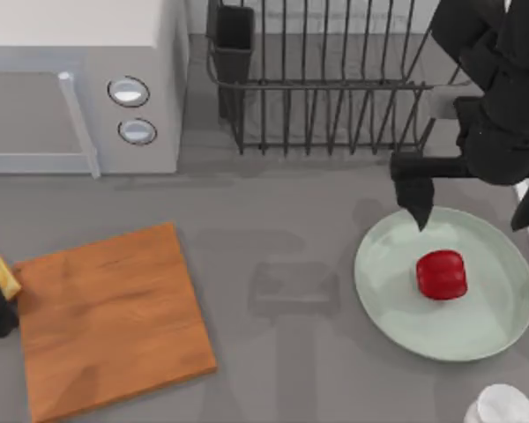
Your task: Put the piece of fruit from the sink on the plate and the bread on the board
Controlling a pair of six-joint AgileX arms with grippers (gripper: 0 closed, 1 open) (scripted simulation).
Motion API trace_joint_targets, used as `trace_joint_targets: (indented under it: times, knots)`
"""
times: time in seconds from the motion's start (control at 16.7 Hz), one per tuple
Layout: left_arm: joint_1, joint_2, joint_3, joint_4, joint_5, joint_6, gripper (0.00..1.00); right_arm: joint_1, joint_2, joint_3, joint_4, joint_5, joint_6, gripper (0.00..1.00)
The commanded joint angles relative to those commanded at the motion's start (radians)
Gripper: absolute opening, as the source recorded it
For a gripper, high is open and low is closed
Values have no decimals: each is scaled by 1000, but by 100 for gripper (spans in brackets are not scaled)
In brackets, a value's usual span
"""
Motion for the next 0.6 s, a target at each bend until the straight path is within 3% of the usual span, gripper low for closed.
trace_joint_targets:
  times: [0.3, 0.6]
  knots:
    - [0, 0, 0, 0, 0, 0, 100, -44, -205, -157, 132, 0, -45, 100]
    - [0, 0, 0, 0, 0, 0, 100, -129, -621, -488, 391, 0, -134, 100]
